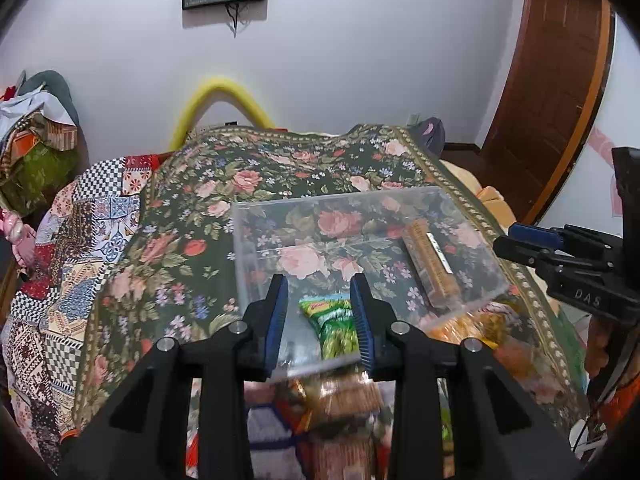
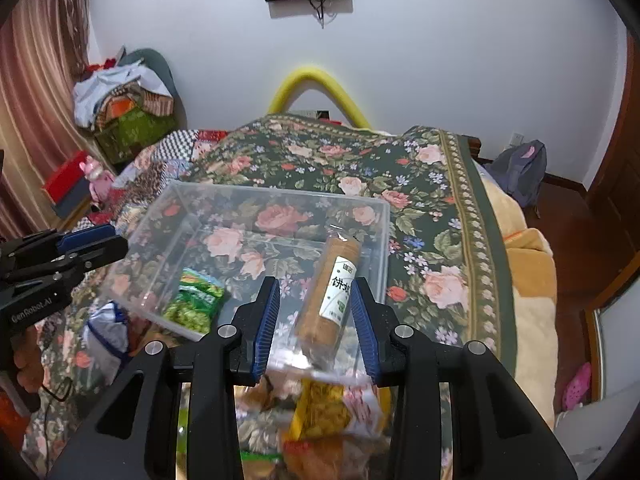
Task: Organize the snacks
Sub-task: 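Grasp the white-and-blue bag with the left tool while the right tool grasps the meatball bag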
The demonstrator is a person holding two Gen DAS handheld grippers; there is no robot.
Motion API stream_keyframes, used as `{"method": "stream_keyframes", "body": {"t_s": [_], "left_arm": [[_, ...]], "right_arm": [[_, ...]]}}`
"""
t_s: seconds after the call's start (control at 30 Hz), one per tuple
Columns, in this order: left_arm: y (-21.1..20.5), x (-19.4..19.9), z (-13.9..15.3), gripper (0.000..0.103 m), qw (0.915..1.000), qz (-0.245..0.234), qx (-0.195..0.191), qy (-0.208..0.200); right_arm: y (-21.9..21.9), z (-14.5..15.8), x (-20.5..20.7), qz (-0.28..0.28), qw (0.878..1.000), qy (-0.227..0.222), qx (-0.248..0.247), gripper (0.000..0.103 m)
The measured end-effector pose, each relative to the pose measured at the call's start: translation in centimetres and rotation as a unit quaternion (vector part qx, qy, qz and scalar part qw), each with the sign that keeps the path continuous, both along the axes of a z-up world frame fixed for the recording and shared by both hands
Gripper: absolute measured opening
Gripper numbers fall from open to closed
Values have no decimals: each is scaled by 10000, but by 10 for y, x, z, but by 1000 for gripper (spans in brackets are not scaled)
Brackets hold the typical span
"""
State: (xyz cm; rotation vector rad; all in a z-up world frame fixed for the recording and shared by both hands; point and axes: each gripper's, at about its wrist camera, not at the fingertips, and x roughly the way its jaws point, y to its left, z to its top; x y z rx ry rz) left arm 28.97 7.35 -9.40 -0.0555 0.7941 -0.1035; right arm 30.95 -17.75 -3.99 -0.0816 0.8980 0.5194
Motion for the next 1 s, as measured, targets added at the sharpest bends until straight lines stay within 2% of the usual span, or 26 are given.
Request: {"method": "stream_keyframes", "body": {"t_s": [0.1,0.17,0.3,0.57,0.8,1.0], "left_arm": [[6,-17,9,42,10000,30,-2,-63],[10,-28,11,44,10000,53,28,-73],[20,-51,8,62,9997,170,146,-55],[43,-73,-28,63,9982,439,132,378],[59,-79,-68,63,9956,545,-53,763],[56,-70,-95,63,9932,456,-27,1072]], "right_arm": [[-10,7,-11,-9,9999,-17,113,36],[-16,11,-19,-17,9998,-40,174,38],[-27,14,-35,-71,9998,-186,99,47],[-49,-1,-62,-183,9995,-190,-163,66],[-52,-34,-75,-190,9991,104,-360,67],[-52,-61,-74,-243,9981,446,-353,67]]}}
